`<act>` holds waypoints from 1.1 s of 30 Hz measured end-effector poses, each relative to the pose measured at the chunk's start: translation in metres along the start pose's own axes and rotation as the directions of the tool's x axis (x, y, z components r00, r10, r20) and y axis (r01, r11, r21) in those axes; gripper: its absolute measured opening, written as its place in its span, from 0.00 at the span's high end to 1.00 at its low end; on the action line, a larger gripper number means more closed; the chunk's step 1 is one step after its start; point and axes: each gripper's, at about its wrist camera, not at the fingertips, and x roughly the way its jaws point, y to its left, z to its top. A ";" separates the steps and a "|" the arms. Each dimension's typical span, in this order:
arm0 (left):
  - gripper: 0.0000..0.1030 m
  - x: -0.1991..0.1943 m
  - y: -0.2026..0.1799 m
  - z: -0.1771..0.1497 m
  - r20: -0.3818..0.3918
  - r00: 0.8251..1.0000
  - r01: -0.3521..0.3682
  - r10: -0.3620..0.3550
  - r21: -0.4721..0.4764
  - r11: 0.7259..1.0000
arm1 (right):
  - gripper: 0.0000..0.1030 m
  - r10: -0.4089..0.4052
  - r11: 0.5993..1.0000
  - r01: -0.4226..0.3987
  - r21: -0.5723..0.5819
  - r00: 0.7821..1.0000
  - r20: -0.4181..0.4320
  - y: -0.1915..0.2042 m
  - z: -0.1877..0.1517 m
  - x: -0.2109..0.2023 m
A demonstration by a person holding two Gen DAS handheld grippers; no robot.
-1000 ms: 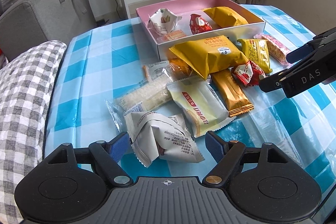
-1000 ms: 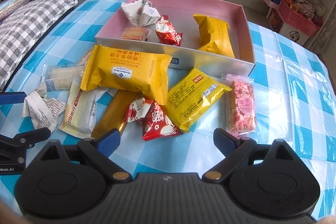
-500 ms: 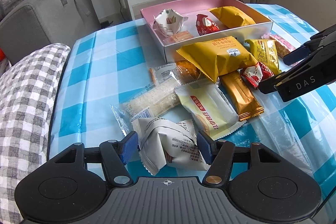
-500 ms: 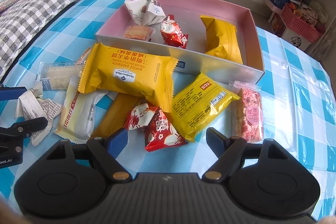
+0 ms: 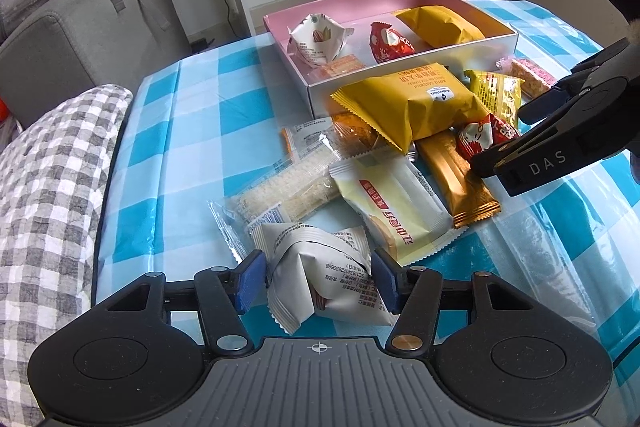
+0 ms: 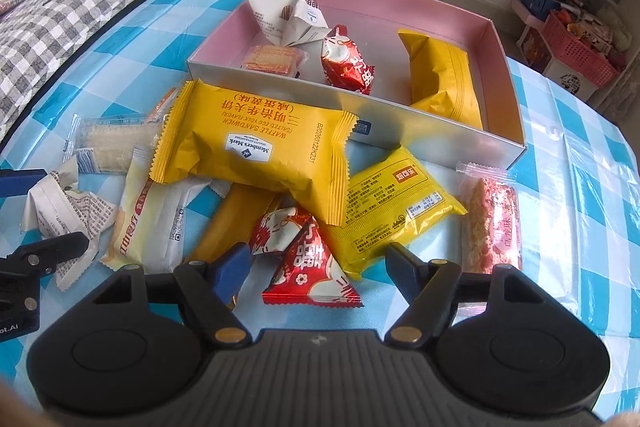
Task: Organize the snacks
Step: 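Grasp the white paper-wrapped packet with the left tool while the right tool grasps the red-and-white triangular candy, then carry both packets into the pink box and open both tools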
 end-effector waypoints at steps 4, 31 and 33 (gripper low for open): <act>0.46 0.000 -0.002 0.000 -0.003 1.000 -0.006 0.006 0.005 1.000 | 0.32 -0.002 1.000 0.002 -0.010 1.000 0.002 0.002 0.000 0.001; 0.51 -0.009 -0.007 0.002 0.002 0.999 -0.043 0.043 0.029 0.999 | 0.74 0.031 0.997 -0.031 -0.072 1.000 0.004 0.007 -0.001 -0.011; 0.51 -0.012 -0.007 0.003 0.005 0.999 -0.041 0.041 0.027 0.999 | 0.74 0.035 0.997 -0.034 -0.065 0.999 0.009 0.004 0.000 -0.014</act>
